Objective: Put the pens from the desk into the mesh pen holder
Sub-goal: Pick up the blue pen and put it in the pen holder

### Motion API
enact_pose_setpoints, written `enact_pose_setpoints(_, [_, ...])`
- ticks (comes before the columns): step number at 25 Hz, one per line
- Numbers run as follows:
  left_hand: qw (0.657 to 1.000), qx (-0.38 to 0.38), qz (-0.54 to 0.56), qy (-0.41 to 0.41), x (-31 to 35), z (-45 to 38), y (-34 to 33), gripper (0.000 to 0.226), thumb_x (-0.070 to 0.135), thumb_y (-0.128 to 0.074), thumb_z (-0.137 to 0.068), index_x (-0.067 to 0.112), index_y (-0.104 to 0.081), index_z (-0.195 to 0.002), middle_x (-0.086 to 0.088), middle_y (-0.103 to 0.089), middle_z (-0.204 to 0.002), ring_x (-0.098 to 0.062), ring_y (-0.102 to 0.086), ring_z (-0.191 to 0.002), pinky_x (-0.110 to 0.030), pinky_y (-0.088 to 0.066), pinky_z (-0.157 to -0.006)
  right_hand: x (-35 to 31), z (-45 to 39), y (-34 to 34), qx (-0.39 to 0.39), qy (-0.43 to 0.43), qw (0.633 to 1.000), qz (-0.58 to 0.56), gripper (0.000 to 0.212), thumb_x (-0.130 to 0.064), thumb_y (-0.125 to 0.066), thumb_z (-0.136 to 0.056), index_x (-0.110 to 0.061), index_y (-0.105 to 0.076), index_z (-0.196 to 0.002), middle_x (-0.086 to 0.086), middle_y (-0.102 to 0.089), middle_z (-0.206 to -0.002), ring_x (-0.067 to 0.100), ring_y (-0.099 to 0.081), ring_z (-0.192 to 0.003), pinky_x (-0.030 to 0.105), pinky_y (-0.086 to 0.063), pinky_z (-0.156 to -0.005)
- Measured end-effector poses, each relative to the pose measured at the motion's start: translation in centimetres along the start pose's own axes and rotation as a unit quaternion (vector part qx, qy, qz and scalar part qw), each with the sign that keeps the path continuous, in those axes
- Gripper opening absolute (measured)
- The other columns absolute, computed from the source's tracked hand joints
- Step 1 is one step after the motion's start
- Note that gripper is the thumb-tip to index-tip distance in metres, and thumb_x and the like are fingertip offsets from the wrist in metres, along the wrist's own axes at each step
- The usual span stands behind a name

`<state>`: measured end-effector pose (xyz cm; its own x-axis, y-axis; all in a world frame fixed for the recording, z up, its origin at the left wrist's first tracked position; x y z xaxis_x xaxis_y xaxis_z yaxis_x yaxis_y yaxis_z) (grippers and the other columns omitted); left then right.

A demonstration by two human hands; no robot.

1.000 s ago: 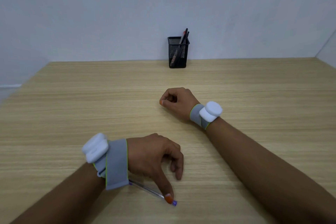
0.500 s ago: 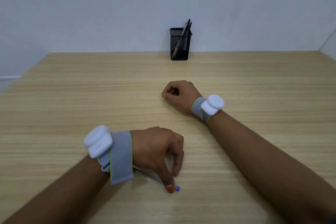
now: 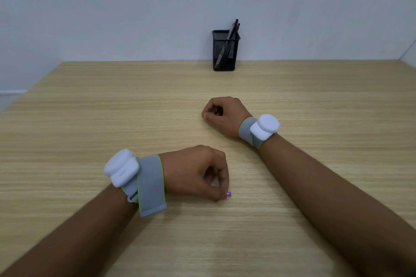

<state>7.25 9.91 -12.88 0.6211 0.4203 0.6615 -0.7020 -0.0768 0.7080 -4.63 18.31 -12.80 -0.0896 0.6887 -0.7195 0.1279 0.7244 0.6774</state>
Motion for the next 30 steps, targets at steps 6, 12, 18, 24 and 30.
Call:
enact_pose_setpoints(6, [0.991, 0.084, 0.099, -0.007, -0.9, -0.2, 2.3, 0.008, 0.016, -0.067, -0.084, 0.010, -0.065, -0.089, 0.003, -0.067, -0.077, -0.018, -0.060, -0.067, -0.034, -0.051, -0.066, 0.1, -0.1, -0.2, -0.001, 0.003, 1.000, 0.005, 0.008, -0.016, -0.062, -0.080, -0.018, -0.069, -0.079, -0.005, -0.064, -0.073, 0.006, -0.053, -0.063, 0.026, -0.048, -0.071])
enact_pose_setpoints(12, [0.936, 0.256, 0.230, -0.080, -1.5, 0.7, 6.7, 0.017, 0.008, -0.063, -0.085, 0.003, -0.065, -0.101, -0.003, -0.068, -0.083, -0.018, -0.059, -0.068, -0.028, -0.052, -0.064, -0.2, 0.0, -0.4, -0.018, 0.017, 1.000, 0.014, 0.013, -0.012, -0.062, -0.077, -0.025, -0.065, -0.074, -0.004, -0.064, -0.071, 0.013, -0.056, -0.068, 0.028, -0.048, -0.067])
enact_pose_setpoints(18, [0.874, 0.387, 0.284, -0.079, -4.0, 2.5, 10.4, 0.020, 0.008, -0.055, -0.090, 0.009, -0.066, -0.106, 0.002, -0.070, -0.079, -0.012, -0.060, -0.063, -0.022, -0.051, -0.065, -0.5, 0.0, -0.2, -0.001, 0.030, 0.999, 0.027, 0.017, -0.020, -0.062, -0.082, -0.028, -0.059, -0.068, -0.013, -0.054, -0.064, 0.007, -0.050, -0.063, 0.026, -0.042, -0.064])
enact_pose_setpoints(24, [0.797, 0.436, 0.415, -0.052, -7.6, 3.4, 11.9, 0.017, 0.015, -0.054, -0.091, 0.020, -0.066, -0.103, 0.005, -0.071, -0.080, -0.012, -0.064, -0.063, -0.021, -0.051, -0.064, -0.5, 0.1, -0.7, -0.020, 0.013, 0.999, -0.035, 0.010, -0.021, -0.063, -0.083, -0.023, -0.072, -0.081, -0.006, -0.068, -0.069, 0.008, -0.061, -0.068, 0.024, -0.050, -0.072])
enact_pose_setpoints(30, [0.733, 0.465, 0.496, -0.021, -10.5, 3.9, 12.3, 0.017, 0.018, -0.050, -0.093, 0.023, -0.064, -0.102, 0.009, -0.071, -0.081, -0.011, -0.068, -0.066, -0.026, -0.044, -0.068, -2.4, 1.1, -3.2, -0.137, -0.002, 0.978, -0.158, 0.026, -0.017, -0.049, -0.091, -0.016, -0.075, -0.089, 0.001, -0.073, -0.074, 0.006, -0.064, -0.077, 0.026, -0.049, -0.081])
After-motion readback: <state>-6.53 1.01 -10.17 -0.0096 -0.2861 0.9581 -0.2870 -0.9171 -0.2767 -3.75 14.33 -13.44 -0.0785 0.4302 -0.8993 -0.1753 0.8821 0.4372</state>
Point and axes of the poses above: each hand's wrist, its own z-axis away from the middle knuckle, its own y-axis out of the back of the hand, x = y × z, the point moved 10 cm from there along -z, towards the middle knuckle
